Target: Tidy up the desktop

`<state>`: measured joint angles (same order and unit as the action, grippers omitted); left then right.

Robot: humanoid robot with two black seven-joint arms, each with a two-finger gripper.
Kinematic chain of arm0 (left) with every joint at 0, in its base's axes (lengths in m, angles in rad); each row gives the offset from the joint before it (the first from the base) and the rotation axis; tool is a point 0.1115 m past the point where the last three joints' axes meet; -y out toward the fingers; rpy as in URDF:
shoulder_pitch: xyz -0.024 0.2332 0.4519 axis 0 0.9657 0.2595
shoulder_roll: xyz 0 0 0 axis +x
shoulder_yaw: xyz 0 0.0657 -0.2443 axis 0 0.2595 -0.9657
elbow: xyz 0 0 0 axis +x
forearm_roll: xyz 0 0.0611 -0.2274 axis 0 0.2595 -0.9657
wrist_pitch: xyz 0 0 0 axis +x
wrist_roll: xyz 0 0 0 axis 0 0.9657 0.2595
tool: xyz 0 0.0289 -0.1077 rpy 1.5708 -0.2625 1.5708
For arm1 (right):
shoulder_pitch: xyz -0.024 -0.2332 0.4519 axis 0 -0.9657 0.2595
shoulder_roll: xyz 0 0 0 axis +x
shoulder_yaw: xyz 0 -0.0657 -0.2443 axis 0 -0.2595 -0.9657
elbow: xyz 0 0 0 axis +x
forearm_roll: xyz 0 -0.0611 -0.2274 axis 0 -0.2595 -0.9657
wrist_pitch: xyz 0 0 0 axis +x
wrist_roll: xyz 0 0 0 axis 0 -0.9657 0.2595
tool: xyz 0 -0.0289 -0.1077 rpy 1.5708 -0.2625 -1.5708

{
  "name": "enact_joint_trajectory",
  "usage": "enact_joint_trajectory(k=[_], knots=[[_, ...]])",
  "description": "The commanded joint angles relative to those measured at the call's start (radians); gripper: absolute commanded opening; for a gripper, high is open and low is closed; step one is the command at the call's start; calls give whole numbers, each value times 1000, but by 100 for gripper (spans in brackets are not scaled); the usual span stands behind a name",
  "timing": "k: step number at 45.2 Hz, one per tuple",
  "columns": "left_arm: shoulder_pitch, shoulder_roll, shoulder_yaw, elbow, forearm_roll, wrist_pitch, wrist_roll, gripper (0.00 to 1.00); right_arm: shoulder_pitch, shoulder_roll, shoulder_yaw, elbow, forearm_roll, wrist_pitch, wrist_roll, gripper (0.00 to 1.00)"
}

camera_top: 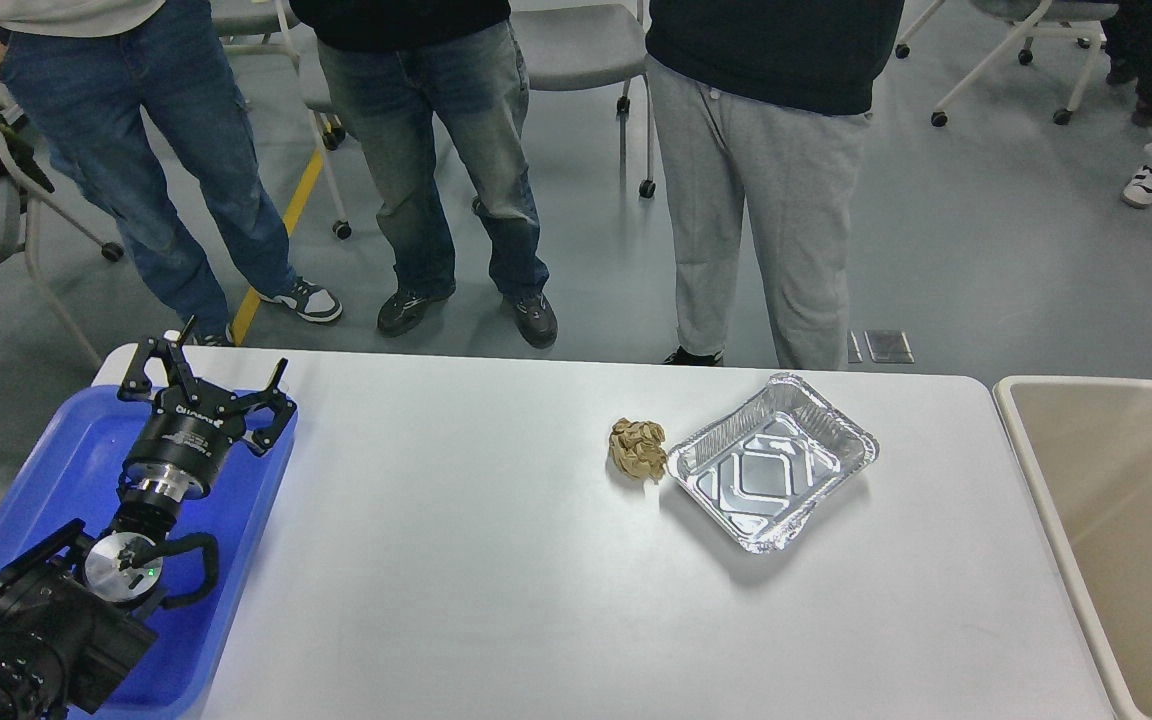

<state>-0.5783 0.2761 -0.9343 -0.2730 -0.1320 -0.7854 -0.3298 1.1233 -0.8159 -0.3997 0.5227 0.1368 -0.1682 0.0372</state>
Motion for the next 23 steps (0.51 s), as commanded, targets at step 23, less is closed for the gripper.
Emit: enact_joint_trajectory(k=[23], knots=[[0, 0, 0, 2, -2, 0, 0, 100, -393, 323, 525, -314, 196, -99, -165, 0]])
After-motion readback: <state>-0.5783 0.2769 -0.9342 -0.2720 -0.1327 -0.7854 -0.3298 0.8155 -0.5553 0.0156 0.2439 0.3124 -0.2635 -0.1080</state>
